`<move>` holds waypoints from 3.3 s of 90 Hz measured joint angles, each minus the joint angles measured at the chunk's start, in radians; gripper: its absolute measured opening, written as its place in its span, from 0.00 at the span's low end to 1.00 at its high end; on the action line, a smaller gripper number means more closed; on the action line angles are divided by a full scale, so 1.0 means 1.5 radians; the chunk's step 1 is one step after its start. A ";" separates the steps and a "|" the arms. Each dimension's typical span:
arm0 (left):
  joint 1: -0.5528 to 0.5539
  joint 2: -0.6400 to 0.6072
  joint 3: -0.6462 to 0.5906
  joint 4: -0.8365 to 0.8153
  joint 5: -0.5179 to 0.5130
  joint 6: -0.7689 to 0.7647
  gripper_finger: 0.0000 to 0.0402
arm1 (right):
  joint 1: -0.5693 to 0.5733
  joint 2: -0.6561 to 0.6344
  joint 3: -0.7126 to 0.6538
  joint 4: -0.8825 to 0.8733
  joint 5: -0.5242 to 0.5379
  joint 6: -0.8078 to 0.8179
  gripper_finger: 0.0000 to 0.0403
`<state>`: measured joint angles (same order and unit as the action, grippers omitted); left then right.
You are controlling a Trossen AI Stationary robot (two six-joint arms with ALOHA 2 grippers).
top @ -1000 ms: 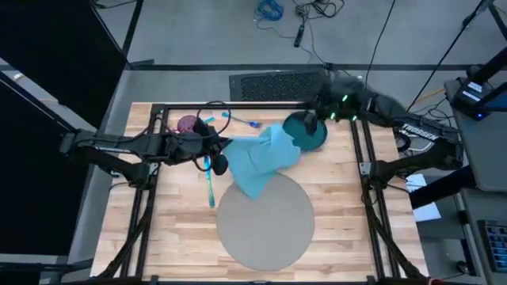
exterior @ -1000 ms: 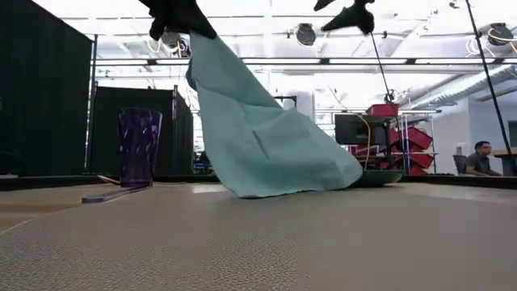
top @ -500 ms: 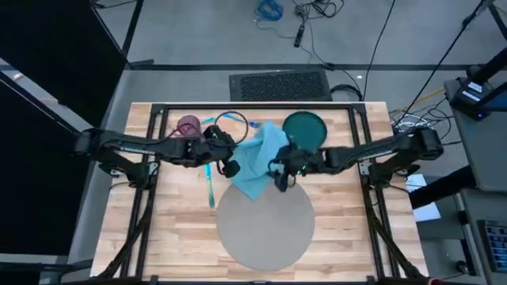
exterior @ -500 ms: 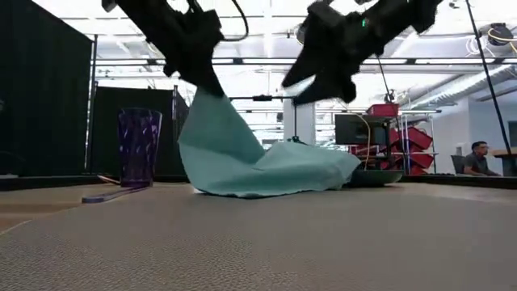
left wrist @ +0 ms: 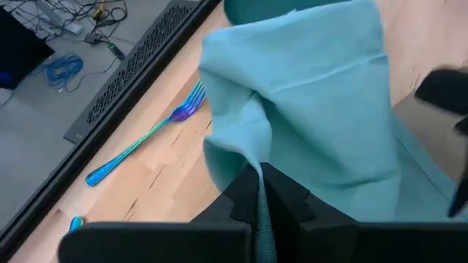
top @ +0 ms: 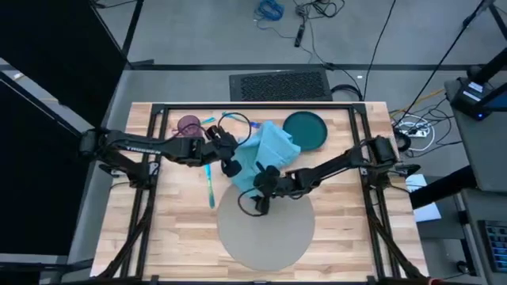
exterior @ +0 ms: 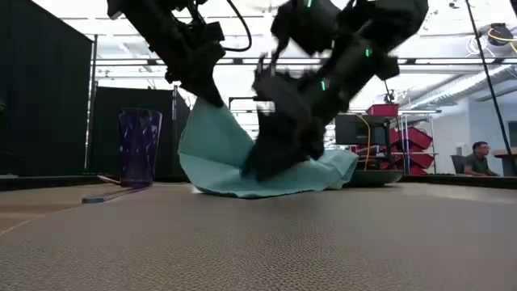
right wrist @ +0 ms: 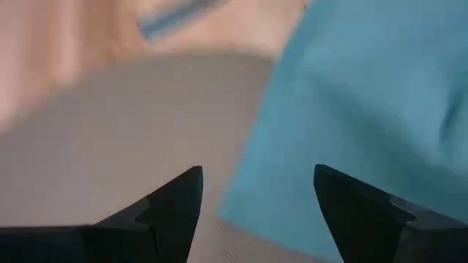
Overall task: Set table place
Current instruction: Fold the blue napkin
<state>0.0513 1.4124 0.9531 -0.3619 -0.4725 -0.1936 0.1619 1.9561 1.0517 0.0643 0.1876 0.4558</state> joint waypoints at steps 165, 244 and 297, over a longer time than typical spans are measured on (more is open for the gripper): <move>-0.064 -0.213 0.133 -0.068 0.059 0.010 0.00 | 0.009 -0.367 0.397 -0.585 0.369 -0.204 0.00; -0.090 -0.145 0.136 -0.159 0.158 0.201 0.38 | 0.009 -0.368 0.436 -0.628 0.378 -0.212 0.00; -0.150 0.046 0.136 -0.029 0.121 0.029 0.42 | -0.027 -0.385 0.436 -0.696 0.376 -0.156 0.00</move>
<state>-0.1738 1.4809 1.1568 -0.4058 -0.2902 -0.1506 0.1219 1.3781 1.7061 -0.9798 0.7521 0.2218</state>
